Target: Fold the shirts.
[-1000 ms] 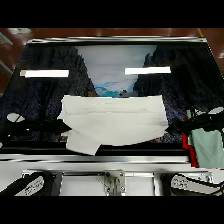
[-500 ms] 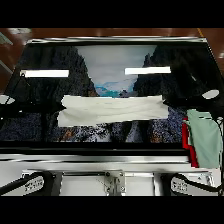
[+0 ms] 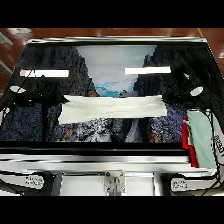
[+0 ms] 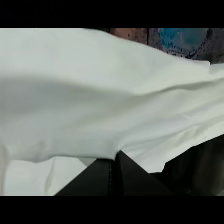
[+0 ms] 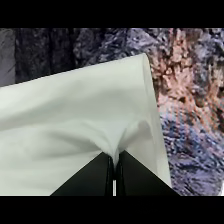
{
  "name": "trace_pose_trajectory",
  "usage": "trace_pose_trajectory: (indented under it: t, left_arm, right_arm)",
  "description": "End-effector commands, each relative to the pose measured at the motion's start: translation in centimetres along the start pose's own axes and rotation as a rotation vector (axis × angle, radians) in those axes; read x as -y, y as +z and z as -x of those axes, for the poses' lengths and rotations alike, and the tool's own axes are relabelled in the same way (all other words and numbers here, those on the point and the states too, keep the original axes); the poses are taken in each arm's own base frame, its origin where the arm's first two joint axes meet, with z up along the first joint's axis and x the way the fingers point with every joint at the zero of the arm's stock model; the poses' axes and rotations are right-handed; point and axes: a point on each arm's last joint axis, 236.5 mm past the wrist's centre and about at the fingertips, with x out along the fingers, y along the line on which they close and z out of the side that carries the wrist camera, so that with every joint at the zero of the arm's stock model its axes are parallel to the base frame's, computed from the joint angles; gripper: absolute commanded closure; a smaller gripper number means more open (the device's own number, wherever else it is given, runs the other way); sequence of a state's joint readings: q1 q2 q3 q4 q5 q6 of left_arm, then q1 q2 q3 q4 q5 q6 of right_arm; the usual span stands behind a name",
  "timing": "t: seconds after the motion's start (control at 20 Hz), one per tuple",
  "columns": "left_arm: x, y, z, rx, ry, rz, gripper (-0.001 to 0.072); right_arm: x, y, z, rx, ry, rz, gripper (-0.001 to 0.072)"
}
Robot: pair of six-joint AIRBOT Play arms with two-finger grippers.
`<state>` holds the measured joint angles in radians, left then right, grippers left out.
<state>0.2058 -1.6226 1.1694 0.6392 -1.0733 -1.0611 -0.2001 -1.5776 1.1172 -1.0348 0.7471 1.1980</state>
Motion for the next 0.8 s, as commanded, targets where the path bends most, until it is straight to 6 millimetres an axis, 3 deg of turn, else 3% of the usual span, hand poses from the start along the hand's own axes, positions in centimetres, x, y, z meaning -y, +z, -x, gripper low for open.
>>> trace_pose_trajectory:
  t: [0.0,0.05,0.1,0.15,0.2,0.25,0.45,0.55,0.75]
  left_arm:
    - [-0.9,1.3,-1.2,-0.005,-0.006,0.009,0.0628]
    - [-0.7,1.2,-1.1,-0.01,-0.016,0.008,0.0428]
    - [-0.1,1.1,-0.9,-0.027,-0.031,-0.001,0.0217]
    - [0.5,0.9,-0.4,-0.05,-0.051,-0.011,0.0147]
    - [1.2,0.7,0.2,-0.073,-0.073,-0.022,0.0148]
    - [1.7,0.6,0.8,-0.093,-0.092,-0.032,0.0148]
    - [3.1,0.3,2.5,-0.119,-0.121,-0.033,0.0223]
    - [4.0,0.2,2.8,-0.115,-0.124,-0.054,0.0224]
    - [5.2,0.1,3.5,-0.112,-0.128,-0.072,0.0223]
  right_arm:
    - [1.0,-0.2,-1.7,-0.004,-0.021,-0.024,0.0588]
    - [0.9,0.2,-1.8,0.013,-0.016,-0.037,0.0267]
    - [0.6,0.5,-1.6,0.021,-0.001,-0.055,0.0135]
    - [0.6,0.8,-1.3,0.018,0.004,-0.054,0.0135]
    - [0.5,1.1,-1.0,0.016,0.009,-0.052,0.0131]
    - [0.7,1.3,-0.7,0.016,0.012,-0.066,0.0077]
    - [2.6,-0.3,-0.1,-0.054,0.028,-0.155,0.0077]
    - [3.1,-1.7,-0.7,-0.108,0.057,-0.231,0.0077]
    - [1.9,-4.8,-2.9,-0.231,0.138,-0.293,0.0077]
